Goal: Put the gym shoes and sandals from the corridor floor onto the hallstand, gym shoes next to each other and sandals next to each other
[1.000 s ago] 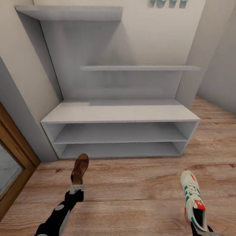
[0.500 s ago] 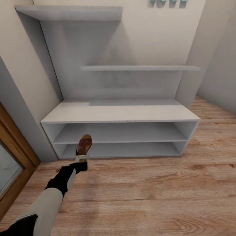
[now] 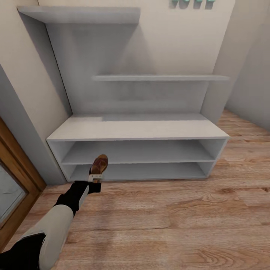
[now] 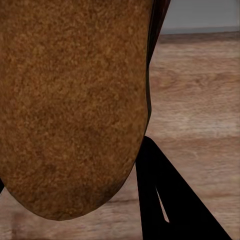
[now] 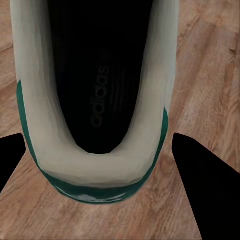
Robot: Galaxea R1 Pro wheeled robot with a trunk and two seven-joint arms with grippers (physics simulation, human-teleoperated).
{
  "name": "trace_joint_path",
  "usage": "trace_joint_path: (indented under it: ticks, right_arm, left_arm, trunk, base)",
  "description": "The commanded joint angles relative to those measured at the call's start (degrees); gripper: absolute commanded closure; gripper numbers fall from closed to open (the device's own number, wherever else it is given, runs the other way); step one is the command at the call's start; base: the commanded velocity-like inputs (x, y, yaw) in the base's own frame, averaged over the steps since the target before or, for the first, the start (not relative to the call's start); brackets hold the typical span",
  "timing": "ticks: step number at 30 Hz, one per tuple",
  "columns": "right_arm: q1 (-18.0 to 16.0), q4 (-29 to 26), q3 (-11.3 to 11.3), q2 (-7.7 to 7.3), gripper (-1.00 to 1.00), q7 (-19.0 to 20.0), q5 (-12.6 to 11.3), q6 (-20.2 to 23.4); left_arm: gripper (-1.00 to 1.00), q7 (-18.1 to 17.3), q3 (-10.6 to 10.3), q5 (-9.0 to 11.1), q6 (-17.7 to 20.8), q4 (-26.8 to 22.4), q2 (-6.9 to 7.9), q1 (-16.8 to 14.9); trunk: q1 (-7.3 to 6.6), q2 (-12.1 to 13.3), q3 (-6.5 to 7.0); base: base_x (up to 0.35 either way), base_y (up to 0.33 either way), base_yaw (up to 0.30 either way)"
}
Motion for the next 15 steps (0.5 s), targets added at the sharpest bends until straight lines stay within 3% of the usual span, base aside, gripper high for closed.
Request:
trace_joint_path:
  ticks: [1,4,12,15]
  right_arm:
    - [-0.1,0.0,-0.2,0.21,1.00,0.5,-0.2,-0.2]
    - [-0.1,-0.4,-0.2,0.39,1.00,0.5,-0.2,-0.2]
    - [-0.1,-4.1,-0.1,1.20,1.00,0.5,-0.2,-0.2]
    - [-0.1,-4.3,-0.1,1.30,1.00,0.5,-0.1,-0.2]
  left_arm:
    - [1.00,-0.6,0.4,-0.8,0.4,-0.3,0.00,0.0]
    - [1.00,-0.6,0.7,-0.7,0.6,-0.3,0.05,-0.1]
    - [1.00,-0.2,1.0,-0.6,0.7,-0.4,-0.07,-0.7]
    - [1.00,-0.1,0.9,-0.6,0.6,-0.4,-0.06,-0.8]
  trunk:
    - [-0.01,0.0,-0.05]
    - [-0.01,0.0,-0.05]
    - [1.75,-3.2,-1.65]
    - [1.82,-3.3,-2.54]
  base:
    - [0.000,0.000,0.000]
    - [0.000,0.000,0.000]
    - [0.000,0.000,0.000]
    - [0.000,0.000,0.000]
